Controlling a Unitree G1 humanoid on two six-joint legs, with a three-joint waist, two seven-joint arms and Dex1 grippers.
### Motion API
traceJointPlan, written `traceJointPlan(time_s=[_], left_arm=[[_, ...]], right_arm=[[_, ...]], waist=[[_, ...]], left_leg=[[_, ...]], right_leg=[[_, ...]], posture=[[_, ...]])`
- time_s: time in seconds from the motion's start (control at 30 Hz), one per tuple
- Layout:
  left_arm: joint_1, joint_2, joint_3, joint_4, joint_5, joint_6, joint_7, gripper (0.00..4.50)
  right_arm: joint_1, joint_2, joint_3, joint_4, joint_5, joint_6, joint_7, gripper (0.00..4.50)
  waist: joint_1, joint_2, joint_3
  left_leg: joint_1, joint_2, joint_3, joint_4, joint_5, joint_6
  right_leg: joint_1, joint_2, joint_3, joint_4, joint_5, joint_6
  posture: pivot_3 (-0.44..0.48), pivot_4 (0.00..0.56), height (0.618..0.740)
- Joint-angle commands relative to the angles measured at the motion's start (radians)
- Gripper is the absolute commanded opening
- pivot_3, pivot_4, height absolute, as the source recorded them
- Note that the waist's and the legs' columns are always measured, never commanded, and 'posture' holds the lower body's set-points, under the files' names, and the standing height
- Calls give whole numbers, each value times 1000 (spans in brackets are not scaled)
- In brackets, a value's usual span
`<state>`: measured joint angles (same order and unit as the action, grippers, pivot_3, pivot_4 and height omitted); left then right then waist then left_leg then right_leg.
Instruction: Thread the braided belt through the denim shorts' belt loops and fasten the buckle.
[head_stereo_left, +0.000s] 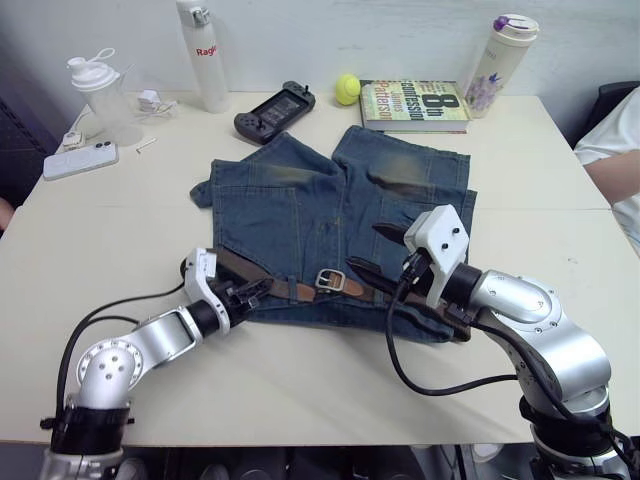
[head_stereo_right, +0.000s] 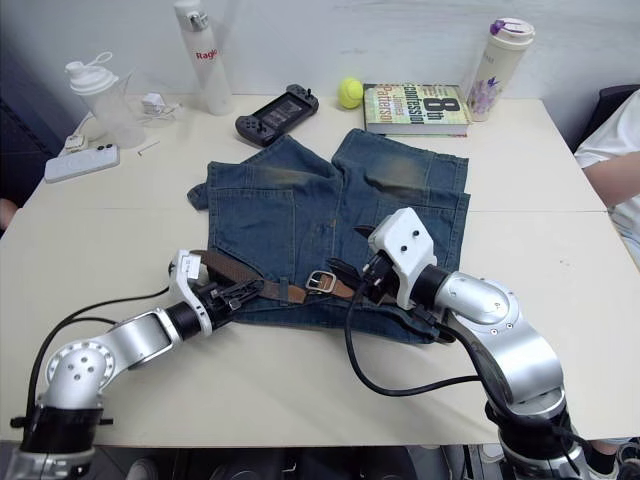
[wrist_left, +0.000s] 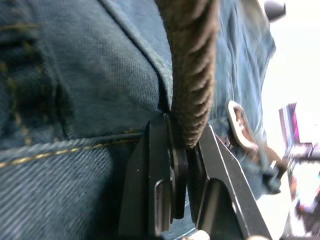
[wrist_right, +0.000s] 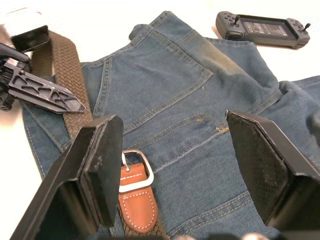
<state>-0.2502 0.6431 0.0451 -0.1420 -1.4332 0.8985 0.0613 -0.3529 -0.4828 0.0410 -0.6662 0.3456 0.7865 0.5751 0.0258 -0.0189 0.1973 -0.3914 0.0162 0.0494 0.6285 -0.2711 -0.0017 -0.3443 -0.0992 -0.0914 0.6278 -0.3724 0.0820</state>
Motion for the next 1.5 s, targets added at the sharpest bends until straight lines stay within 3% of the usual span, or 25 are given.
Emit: traceJointPlan(time_s=[0.03, 0.23, 0.4, 0.57, 0.8, 1.5], left_arm=[[-89, 54, -93, 59, 206, 4, -302, 0], [-237, 46, -175, 201, 436, -44, -639, 0], [-301, -1, -221, 287, 571, -72, -805, 0], [-307, -26, -196, 314, 637, -59, -851, 0], [-299, -40, -143, 311, 667, -18, -869, 0], [-252, -83, -69, 258, 732, 49, -869, 0]], right_arm=[[3, -14, 15, -33, 7, -23, 1, 3504], [63, -91, 139, -22, -114, -155, 23, 3504], [145, -238, 358, 102, -481, -610, 10, 3504], [151, -224, 429, 206, -666, -807, -55, 3504], [138, -163, 438, 293, -817, -883, -113, 3504], [103, -17, 406, 414, -935, -972, -135, 3504]], waist=[[-1, 0, 0], [0, 0, 0], [2, 0, 0], [-1, 0, 0], [-2, 0, 0], [-14, 0, 0]], left_leg=[[0, 0, 1, 0, 0, 0], [-1, 0, 3, -1, 0, 0], [-2, -1, 4, 0, 0, 1], [-1, 0, 5, 2, 0, 1], [1, 0, 3, 3, 1, 1], [4, 1, 3, 4, 2, 1]], right_leg=[[0, 1, 0, 0, 0, 0], [-3, 1, 2, 0, 0, 0], [-3, 0, 1, -1, -1, 1], [-3, -1, 2, 1, 0, 2], [0, -2, 2, 2, 0, 2], [1, -2, 3, 8, 0, 2]], posture=[[0, 150, 740], [0, 150, 740], [0, 150, 740], [0, 150, 740], [0, 150, 740], [0, 150, 740]])
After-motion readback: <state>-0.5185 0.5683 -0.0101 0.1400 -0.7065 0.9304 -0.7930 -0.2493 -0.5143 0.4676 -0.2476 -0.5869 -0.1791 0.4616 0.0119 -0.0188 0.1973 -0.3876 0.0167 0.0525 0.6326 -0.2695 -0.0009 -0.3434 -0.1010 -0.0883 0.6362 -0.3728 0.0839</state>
